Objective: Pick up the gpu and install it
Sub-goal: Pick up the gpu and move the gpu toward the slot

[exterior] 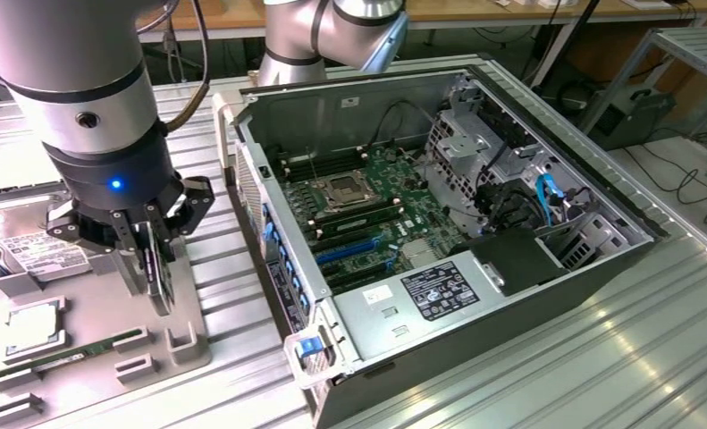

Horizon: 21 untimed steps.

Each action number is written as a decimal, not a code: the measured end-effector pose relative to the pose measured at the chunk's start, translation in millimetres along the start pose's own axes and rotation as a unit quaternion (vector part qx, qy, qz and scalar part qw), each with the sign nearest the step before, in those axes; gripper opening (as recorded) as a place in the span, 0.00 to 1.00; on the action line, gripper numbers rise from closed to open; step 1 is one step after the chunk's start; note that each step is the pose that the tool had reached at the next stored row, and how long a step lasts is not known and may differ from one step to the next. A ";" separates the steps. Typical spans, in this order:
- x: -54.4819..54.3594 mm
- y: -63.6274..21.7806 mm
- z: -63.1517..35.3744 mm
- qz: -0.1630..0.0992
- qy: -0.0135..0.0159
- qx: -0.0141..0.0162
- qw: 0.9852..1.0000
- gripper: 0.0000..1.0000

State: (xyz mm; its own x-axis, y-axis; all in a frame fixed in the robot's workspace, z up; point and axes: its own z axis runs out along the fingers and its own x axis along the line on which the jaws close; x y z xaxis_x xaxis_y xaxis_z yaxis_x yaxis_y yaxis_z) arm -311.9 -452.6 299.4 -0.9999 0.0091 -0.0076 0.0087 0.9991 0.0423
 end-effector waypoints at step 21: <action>-0.1 0.3 -6.4 0.000 0.000 0.000 1.000 0.28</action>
State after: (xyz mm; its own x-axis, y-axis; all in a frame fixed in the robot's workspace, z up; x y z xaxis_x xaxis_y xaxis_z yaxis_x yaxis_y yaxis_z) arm -311.9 -452.6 305.7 -0.9999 0.0091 -0.0075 0.0088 0.9991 0.0421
